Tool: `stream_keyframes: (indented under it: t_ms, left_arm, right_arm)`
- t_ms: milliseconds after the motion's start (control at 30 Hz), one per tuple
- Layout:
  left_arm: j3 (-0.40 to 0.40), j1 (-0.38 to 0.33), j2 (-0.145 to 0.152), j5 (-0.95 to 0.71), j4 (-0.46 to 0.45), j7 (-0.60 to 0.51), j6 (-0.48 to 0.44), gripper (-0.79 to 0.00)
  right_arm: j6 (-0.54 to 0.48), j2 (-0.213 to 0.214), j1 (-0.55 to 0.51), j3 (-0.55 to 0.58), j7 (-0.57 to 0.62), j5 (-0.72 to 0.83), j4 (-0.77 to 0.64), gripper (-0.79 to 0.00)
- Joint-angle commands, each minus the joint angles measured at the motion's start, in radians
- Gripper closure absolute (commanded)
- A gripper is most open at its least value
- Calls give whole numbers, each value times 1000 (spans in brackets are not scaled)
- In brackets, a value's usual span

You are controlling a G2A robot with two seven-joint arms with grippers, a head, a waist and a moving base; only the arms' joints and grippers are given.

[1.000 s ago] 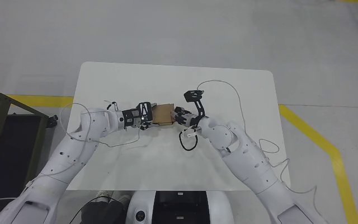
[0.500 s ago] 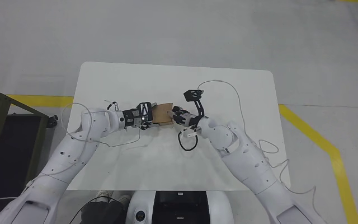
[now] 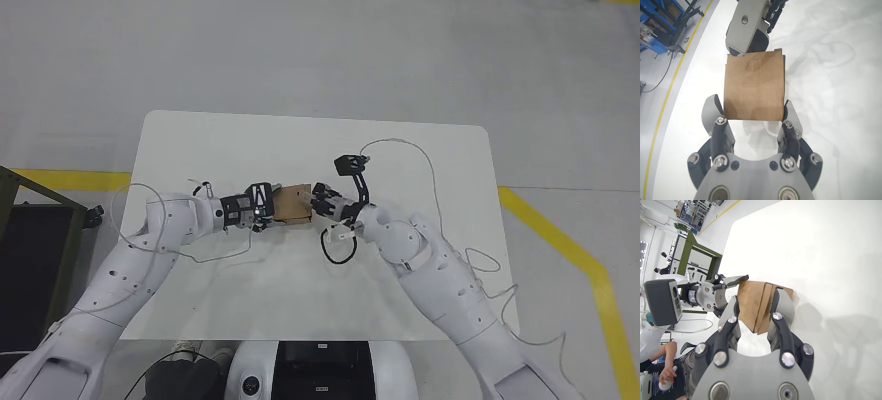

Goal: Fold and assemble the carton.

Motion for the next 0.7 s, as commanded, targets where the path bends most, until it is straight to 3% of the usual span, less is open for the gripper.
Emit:
stream_keyframes:
  t_ms: [0, 400, 667]
  left_arm:
    - [1, 0, 0, 0, 0, 2, 0, 0]
    - [3, -2, -1, 2, 0, 0, -1, 0]
    - [-1, -2, -1, -6, 4, 7, 2, 0]
  right_arm:
    - [-4, -2, 5, -3, 0, 2, 6, -323]
    - [-20, -26, 45, -53, -6, 22, 53, -302]
    - [-15, -10, 15, 8, -24, -1, 22, -329]
